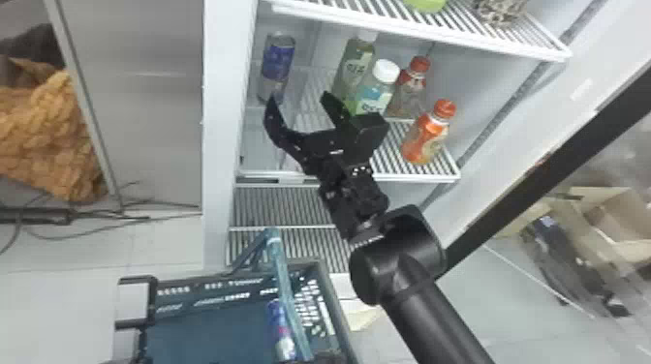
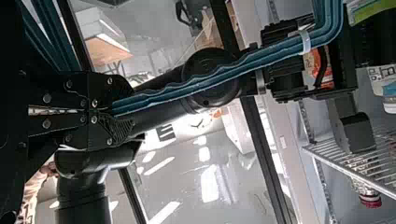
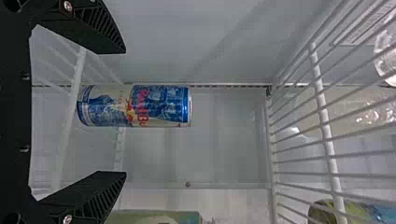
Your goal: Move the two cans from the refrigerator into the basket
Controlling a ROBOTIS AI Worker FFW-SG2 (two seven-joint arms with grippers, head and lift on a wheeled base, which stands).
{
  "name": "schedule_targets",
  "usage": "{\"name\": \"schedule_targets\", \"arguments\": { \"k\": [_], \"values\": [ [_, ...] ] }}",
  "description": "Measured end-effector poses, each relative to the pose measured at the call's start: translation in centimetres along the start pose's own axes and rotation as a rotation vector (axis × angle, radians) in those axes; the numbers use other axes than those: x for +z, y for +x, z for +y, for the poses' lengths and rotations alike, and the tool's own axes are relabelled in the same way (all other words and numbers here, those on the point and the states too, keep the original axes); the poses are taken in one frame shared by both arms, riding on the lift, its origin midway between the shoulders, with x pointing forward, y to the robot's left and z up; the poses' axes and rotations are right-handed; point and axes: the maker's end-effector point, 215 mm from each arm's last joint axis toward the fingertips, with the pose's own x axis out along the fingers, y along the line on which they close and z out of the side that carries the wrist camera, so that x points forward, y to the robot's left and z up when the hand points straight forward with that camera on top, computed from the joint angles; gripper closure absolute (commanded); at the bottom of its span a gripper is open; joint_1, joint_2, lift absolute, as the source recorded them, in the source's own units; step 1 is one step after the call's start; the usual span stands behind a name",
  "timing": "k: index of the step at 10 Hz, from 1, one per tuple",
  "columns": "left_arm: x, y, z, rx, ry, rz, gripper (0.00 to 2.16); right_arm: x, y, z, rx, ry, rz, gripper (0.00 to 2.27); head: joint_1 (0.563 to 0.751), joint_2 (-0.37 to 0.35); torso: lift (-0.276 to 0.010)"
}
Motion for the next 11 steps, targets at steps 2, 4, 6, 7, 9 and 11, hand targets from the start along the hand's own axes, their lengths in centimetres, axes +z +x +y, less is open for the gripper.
{"name": "schedule_targets", "arguments": {
  "k": [2,4,6,7,9,11],
  "values": [
    [-0.1,0.1,0.0,-0.002,-0.001,0.004,1.21,0.5,1.5,0.3,0.000,-0.017,-0.006,0.07,0.695,-0.305,-0.276],
    [-0.1,0.2,0.0,-0.004,-0.003,0.006,1.21,0.7,2.8,0.5,-0.001,-0.034,-0.005,0.07,0.695,-0.293,-0.276],
    [-0.2,0.3,-0.1,-0.008,-0.005,0.009,1.21,0.6,4.0,-0.1,-0.014,-0.047,0.002,0.07,0.695,-0.292,-0.276],
    [-0.2,0.4,-0.1,-0.009,-0.004,0.010,1.21,0.5,4.5,-0.5,-0.022,-0.050,0.005,0.07,0.695,-0.293,-0.276],
    [-0.1,0.5,-0.1,-0.012,-0.003,0.012,1.21,1.1,5.7,-1.0,-0.027,-0.065,0.002,0.07,0.695,-0.293,-0.276],
    [-0.1,0.7,-0.1,-0.015,-0.002,0.016,1.21,1.5,6.7,-1.3,-0.028,-0.073,0.002,0.07,0.695,-0.293,-0.276]
  ]
}}
